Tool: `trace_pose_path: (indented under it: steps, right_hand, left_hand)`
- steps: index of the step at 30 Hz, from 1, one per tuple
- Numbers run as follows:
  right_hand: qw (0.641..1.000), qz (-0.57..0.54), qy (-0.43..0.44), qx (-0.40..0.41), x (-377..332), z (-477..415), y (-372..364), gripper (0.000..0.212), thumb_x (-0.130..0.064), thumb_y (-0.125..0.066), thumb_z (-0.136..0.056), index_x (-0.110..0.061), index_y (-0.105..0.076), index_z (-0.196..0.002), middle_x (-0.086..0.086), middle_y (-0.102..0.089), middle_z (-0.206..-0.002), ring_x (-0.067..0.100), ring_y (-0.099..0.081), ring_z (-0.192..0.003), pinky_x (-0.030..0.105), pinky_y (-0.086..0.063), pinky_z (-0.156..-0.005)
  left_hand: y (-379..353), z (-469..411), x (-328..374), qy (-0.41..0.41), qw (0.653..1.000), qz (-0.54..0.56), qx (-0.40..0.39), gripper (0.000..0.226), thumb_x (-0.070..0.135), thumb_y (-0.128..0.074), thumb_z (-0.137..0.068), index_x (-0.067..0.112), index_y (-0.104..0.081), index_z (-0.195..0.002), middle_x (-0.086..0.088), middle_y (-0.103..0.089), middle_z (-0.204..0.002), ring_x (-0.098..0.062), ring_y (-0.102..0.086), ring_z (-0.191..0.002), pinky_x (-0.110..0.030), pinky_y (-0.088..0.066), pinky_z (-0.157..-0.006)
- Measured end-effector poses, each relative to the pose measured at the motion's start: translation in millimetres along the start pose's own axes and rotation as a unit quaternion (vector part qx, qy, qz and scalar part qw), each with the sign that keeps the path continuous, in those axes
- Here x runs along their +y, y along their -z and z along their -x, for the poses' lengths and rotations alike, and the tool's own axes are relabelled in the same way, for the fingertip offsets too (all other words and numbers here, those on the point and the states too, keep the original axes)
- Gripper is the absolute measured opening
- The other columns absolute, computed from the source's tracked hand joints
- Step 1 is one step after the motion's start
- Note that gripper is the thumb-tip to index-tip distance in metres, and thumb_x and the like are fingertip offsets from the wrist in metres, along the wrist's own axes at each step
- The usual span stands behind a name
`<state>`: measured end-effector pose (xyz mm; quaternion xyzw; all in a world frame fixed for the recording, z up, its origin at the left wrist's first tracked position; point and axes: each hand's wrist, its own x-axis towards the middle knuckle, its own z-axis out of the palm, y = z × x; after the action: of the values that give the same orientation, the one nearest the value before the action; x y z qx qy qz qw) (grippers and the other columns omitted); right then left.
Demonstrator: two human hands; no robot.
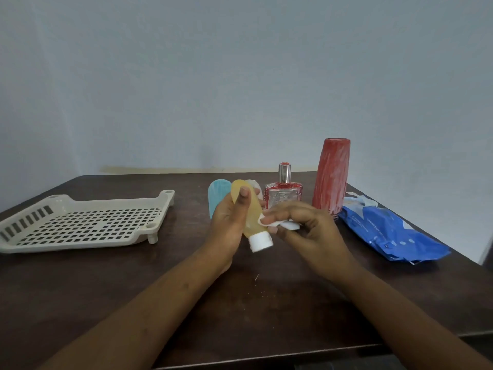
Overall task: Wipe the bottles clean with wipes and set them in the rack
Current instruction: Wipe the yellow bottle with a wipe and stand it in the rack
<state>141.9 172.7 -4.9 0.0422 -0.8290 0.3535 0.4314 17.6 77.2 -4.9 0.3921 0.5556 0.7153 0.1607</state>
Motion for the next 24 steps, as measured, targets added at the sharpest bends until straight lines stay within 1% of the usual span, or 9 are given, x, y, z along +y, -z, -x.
trace_pose_path:
  steps: [2, 5, 10, 12, 13, 15, 17, 21, 24]
  right_hand:
    - [0.999, -0.026, -0.023, -0.015, -1, 0, 1, 0.021, 0.003, -0.068, -0.081, -0.011, -0.073, -0.095, -0.007, -0.07, -0.098, 0.006, -0.063, -0.098, 0.016, -0.048, -0.083]
    - [0.995, -0.066, -0.076, -0.012, -2, -1, 2, 0.021, 0.005, -0.066, -0.081, -0.012, -0.072, -0.091, -0.006, -0.07, -0.097, 0.006, -0.063, -0.094, 0.016, -0.05, -0.077]
    - [0.974, -0.119, -0.147, 0.123, 3, -4, 3, 0.02, 0.004, -0.061, -0.085, -0.014, -0.067, -0.093, -0.001, -0.069, -0.095, 0.004, -0.065, -0.086, 0.016, -0.051, -0.07]
    - [0.962, -0.131, -0.176, 0.165, 5, -4, 3, 0.018, 0.002, -0.059, -0.087, -0.011, -0.066, -0.098, 0.0, -0.069, -0.098, 0.004, -0.065, -0.087, 0.017, -0.052, -0.071]
    - [0.956, -0.146, -0.191, 0.166, 5, -4, 3, 0.018, 0.002, -0.058, -0.088, -0.01, -0.065, -0.1, 0.001, -0.069, -0.099, 0.007, -0.065, -0.091, 0.02, -0.053, -0.074]
    - [0.951, -0.183, -0.211, 0.135, 5, -3, 0, 0.019, 0.0, -0.055, -0.09, -0.01, -0.064, -0.104, 0.004, -0.068, -0.105, 0.017, -0.064, -0.099, 0.032, -0.055, -0.082]
    - [0.941, -0.23, -0.229, 0.099, 4, -3, -2, 0.019, -0.007, -0.056, -0.091, -0.011, -0.061, -0.109, 0.007, -0.065, -0.112, 0.026, -0.062, -0.105, 0.042, -0.054, -0.085]
    - [0.89, -0.359, -0.275, 0.052, -3, -5, -3, 0.041, -0.018, -0.06, -0.083, -0.008, -0.054, -0.122, 0.013, -0.061, -0.121, 0.03, -0.065, -0.102, 0.047, -0.056, -0.075]
    - [0.881, -0.388, -0.271, 0.018, -9, -4, -3, 0.046, -0.016, -0.061, -0.081, -0.008, -0.051, -0.125, 0.015, -0.062, -0.118, 0.031, -0.067, -0.095, 0.049, -0.057, -0.069]
  left_hand:
    - [2, -1, 2, 0.003, 1.0, 0.018, 0.016, 0.098, 0.099, -0.05, -0.032, 0.031, -0.065, -0.1, 0.001, -0.072, -0.1, -0.021, -0.068, -0.1, -0.047, -0.053, -0.091]
    - [4, -3, 3, 0.001, 0.999, 0.041, 0.01, 0.09, 0.097, -0.054, -0.034, 0.034, -0.068, -0.098, 0.001, -0.072, -0.099, -0.026, -0.067, -0.101, -0.048, -0.054, -0.088]
    - [1, -2, 0, 0.051, 0.997, 0.043, -0.05, 0.104, 0.093, -0.06, -0.029, 0.029, -0.062, -0.11, -0.004, -0.069, -0.111, -0.025, -0.064, -0.109, -0.051, -0.047, -0.099]
    - [-2, 0, -4, 0.067, 0.994, 0.027, -0.081, 0.103, 0.093, -0.061, -0.026, 0.03, -0.061, -0.107, 0.003, -0.071, -0.105, -0.02, -0.065, -0.105, -0.045, -0.051, -0.096]
    - [-2, 1, -4, 0.079, 0.992, 0.024, -0.096, 0.103, 0.093, -0.061, -0.027, 0.03, -0.06, -0.109, 0.004, -0.071, -0.101, -0.018, -0.066, -0.101, -0.039, -0.054, -0.089]
    - [-5, 4, -2, 0.096, 0.988, 0.015, -0.123, 0.1, 0.09, -0.055, -0.042, 0.027, -0.053, -0.119, -0.003, -0.066, -0.098, -0.018, -0.064, -0.084, -0.027, -0.055, -0.063]
    - [-7, 7, 0, 0.109, 0.984, 0.006, -0.142, 0.092, 0.079, -0.047, -0.059, 0.023, -0.043, -0.131, -0.011, -0.06, -0.103, -0.018, -0.057, -0.072, -0.022, -0.046, -0.049]
    - [-9, 9, 0, 0.117, 0.984, 0.01, -0.135, 0.093, 0.086, -0.049, -0.056, 0.033, -0.038, -0.132, -0.009, -0.058, -0.113, -0.021, -0.06, -0.09, -0.027, -0.051, -0.056]
    - [-11, 9, -3, 0.09, 0.99, 0.001, -0.111, 0.086, 0.085, -0.049, -0.059, 0.04, -0.033, -0.131, -0.008, -0.057, -0.119, -0.024, -0.063, -0.096, -0.035, -0.052, -0.06]
